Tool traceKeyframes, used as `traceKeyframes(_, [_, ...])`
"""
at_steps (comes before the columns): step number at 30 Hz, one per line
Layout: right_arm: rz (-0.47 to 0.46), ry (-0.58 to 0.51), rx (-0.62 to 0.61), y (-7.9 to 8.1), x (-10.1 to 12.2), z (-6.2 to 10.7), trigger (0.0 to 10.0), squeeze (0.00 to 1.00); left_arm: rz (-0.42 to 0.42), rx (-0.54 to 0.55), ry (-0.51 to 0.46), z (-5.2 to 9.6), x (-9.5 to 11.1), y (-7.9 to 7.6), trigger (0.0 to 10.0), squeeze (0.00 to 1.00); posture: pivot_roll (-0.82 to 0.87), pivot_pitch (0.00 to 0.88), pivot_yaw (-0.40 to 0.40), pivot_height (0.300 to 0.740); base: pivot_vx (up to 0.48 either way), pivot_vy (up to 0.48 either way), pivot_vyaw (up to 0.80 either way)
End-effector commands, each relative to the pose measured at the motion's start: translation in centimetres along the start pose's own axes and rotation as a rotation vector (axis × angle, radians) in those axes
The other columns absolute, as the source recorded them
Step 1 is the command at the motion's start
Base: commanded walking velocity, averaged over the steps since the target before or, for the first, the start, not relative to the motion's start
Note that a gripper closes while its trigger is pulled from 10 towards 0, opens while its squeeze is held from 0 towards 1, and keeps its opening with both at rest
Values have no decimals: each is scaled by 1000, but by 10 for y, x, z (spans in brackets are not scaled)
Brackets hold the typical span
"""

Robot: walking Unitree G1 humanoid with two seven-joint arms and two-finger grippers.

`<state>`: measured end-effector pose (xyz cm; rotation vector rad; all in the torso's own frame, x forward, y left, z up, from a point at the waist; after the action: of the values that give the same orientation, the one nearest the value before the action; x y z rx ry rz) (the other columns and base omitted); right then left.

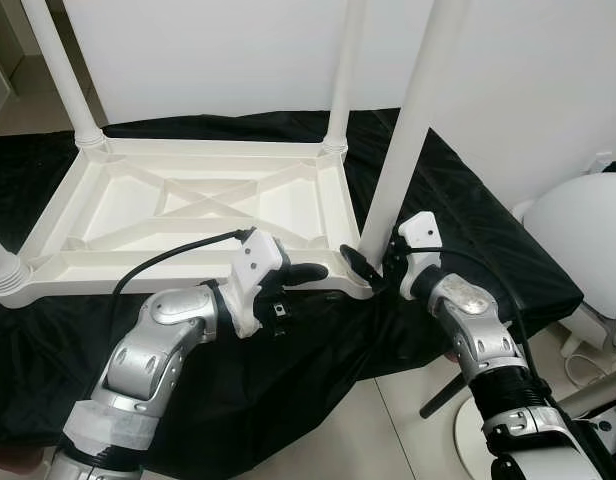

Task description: Building children table

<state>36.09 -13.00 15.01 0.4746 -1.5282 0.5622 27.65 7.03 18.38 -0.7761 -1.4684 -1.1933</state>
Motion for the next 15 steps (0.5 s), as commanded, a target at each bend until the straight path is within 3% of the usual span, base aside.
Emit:
traceKeyframes(1, [-3, -7, 23, 0, 3, -4, 0, 0, 1, 73, 21, 0, -2, 6, 10000, 0, 50, 40, -12, 740, 0, 0, 0])
traceKeyframes(11, [-39, 46, 106, 8, -12, -6, 0, 0, 1, 75, 21, 1, -1, 5, 10000, 0, 51, 45, -13, 740, 0, 0, 0])
traceKeyframes(12, [-54, 44, 103, 7, -12, -5, 10000, 0, -1, 75, 21, 1, -1, 6, 10000, 0, 48, 46, -12, 740, 0, 0, 0])
traceKeyframes(15, [-69, 36, 97, 8, -11, -5, 10000, 0, -1, 74, 21, 1, -1, 6, 10000, 0, 45, 45, -10, 740, 0, 0, 0])
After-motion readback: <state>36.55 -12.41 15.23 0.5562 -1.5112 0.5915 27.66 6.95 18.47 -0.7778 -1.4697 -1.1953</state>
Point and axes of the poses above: a point about 5 cm out from each wrist's last joint towards the gripper, its own z axis pointing back from the gripper into the wrist, its own x axis along the axis of the wrist's last joint, y = z × x, the point moved 2 cm from there along -z, pointing out of the wrist towards the gripper, and after that the axes turned 8 degrees about -z, right-handed, at the moved point
